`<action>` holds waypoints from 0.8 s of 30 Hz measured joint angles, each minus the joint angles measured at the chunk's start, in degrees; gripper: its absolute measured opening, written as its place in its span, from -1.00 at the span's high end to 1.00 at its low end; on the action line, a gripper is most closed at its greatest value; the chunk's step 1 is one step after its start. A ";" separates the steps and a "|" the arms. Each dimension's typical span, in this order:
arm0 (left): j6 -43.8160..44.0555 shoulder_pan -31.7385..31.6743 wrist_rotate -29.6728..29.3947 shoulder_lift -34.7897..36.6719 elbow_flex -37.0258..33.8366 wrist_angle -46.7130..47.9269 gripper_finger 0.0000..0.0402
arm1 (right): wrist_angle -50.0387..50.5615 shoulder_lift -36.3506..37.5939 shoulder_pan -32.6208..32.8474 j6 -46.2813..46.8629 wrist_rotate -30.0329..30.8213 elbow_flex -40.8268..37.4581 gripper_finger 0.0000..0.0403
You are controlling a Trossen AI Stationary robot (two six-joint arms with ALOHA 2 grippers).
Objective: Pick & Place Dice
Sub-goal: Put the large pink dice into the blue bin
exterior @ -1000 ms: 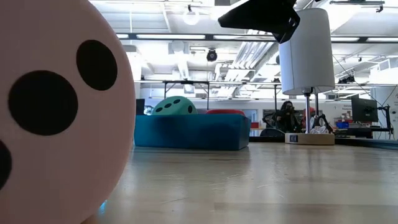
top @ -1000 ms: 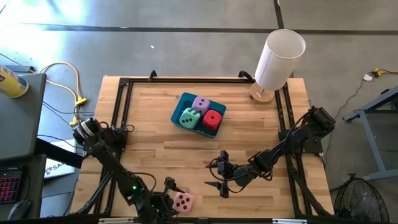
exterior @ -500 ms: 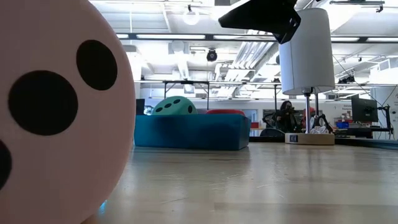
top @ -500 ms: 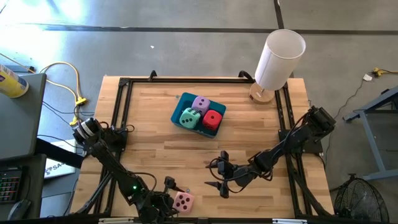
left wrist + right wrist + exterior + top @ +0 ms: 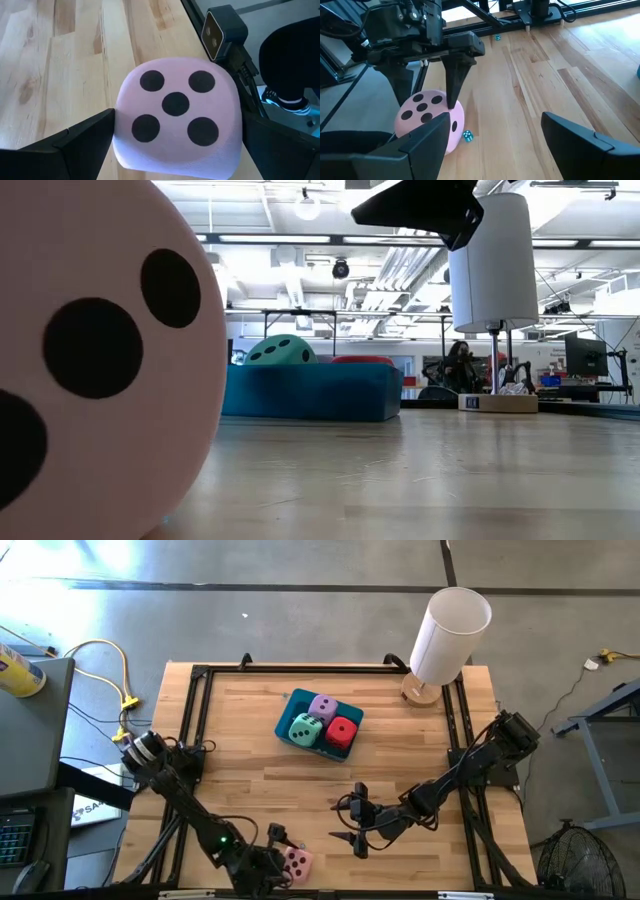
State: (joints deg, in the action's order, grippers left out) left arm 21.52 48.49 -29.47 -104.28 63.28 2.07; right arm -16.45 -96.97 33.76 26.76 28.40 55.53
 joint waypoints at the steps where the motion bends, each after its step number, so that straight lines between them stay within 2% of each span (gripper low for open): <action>1: -0.02 -0.11 0.13 -0.12 0.00 -0.17 -0.99 | 0.02 0.00 0.00 0.00 0.00 0.00 -0.51; 18: 1.03 -1.29 2.83 -0.40 0.05 -0.11 -0.99 | 0.13 0.00 0.00 0.00 -0.01 0.01 -0.51; 24: 1.06 -2.43 5.42 -0.40 -0.12 0.17 -0.99 | 0.13 -0.02 0.00 0.00 0.00 0.00 -0.51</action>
State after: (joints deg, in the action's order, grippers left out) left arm 22.57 46.06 -24.05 -104.68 63.17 2.24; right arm -16.32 -96.99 33.76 26.76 28.40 55.53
